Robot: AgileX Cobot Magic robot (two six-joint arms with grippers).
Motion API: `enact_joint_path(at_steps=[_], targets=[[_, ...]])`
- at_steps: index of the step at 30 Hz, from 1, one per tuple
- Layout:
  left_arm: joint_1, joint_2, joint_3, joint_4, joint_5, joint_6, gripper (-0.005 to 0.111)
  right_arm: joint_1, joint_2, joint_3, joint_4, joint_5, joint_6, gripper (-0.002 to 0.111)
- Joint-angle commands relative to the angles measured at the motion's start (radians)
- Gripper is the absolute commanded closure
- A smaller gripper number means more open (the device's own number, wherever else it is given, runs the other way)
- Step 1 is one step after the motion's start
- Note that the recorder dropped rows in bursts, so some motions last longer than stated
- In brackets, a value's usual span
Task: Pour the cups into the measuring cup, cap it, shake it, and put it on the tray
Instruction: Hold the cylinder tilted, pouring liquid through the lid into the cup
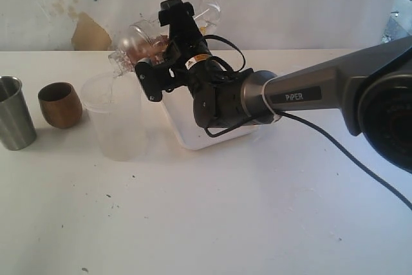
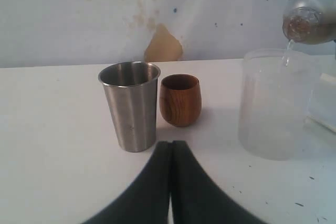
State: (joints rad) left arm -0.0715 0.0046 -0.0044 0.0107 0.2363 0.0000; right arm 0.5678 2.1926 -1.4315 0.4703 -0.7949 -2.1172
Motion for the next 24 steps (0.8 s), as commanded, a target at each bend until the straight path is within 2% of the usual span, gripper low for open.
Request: enact_joint_path(at_steps=[1,24], targets=[[0.000,-0.005,0.004,0.001,-0.003,0.000,0.107,-0.006,-0.017,-0.014,-0.023,-0.084,-0.017,0.108],[0.000,-0.005,0.004,0.001,-0.003,0.000,0.107,-0.010,-0.017,-0.029,-0.008,-0.089,-0.017,0.108]])
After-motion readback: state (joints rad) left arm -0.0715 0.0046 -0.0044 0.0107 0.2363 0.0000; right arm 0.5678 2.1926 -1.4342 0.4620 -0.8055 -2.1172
